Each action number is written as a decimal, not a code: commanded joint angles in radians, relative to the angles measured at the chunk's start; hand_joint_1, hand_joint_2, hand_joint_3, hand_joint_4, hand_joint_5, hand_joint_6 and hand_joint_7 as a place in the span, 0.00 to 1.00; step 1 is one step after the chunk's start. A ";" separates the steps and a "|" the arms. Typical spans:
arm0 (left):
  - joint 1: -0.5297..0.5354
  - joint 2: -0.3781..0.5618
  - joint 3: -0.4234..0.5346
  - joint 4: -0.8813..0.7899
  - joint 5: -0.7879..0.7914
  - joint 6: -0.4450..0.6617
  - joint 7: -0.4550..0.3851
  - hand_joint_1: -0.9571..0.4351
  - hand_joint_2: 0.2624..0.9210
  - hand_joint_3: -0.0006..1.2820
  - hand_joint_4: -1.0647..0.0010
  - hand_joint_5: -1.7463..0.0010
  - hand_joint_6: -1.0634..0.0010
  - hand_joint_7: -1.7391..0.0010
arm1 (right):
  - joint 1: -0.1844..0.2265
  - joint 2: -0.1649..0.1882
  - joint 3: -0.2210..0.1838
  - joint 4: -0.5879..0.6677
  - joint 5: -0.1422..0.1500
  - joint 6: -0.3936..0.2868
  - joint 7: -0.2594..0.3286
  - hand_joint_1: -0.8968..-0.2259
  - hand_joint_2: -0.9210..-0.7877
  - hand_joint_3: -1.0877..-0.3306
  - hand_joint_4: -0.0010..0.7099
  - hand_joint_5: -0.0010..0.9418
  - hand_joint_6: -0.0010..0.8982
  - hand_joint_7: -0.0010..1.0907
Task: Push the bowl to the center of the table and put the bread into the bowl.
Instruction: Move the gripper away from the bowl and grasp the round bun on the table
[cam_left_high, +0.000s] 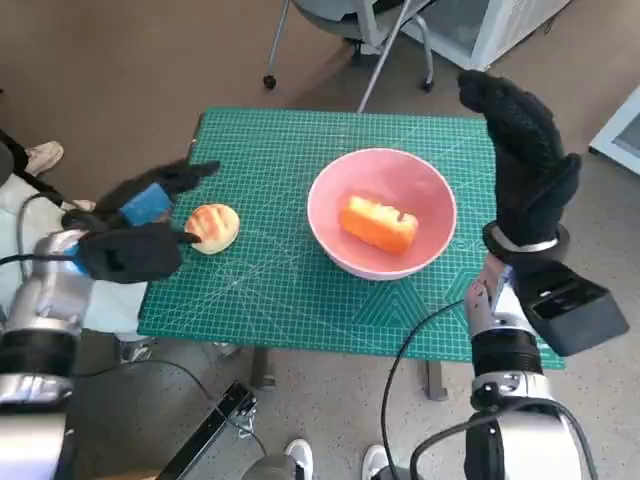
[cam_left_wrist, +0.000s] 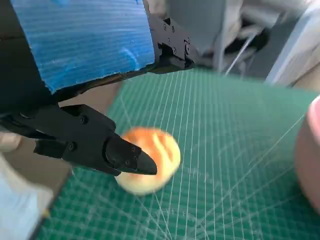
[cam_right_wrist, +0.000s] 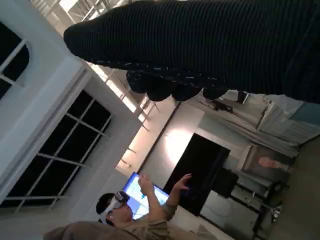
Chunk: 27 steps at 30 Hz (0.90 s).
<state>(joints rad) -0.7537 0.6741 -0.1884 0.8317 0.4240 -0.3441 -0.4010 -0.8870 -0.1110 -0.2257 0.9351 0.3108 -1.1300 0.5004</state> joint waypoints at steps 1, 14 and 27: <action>-0.062 -0.026 -0.029 0.082 0.024 0.023 0.020 0.54 0.87 0.00 0.85 1.00 0.69 0.98 | 0.009 -0.010 0.003 0.001 -0.002 0.004 0.009 0.59 0.00 0.57 0.43 0.00 0.07 0.71; -0.176 -0.148 -0.154 0.372 0.126 0.104 0.143 0.57 0.90 0.01 0.76 0.98 0.63 0.98 | 0.021 -0.027 0.004 -0.012 -0.021 -0.009 -0.007 0.56 0.00 0.57 0.43 0.00 0.07 0.72; -0.196 -0.157 -0.232 0.416 0.192 0.100 0.217 0.65 1.00 0.06 0.39 0.63 0.39 0.60 | 0.037 -0.023 0.014 -0.043 -0.020 0.003 -0.014 0.56 0.00 0.60 0.43 0.00 0.07 0.72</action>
<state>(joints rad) -0.9412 0.5112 -0.4027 1.2320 0.5961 -0.2414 -0.1856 -0.8801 -0.1353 -0.2170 0.8989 0.3055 -1.1387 0.4936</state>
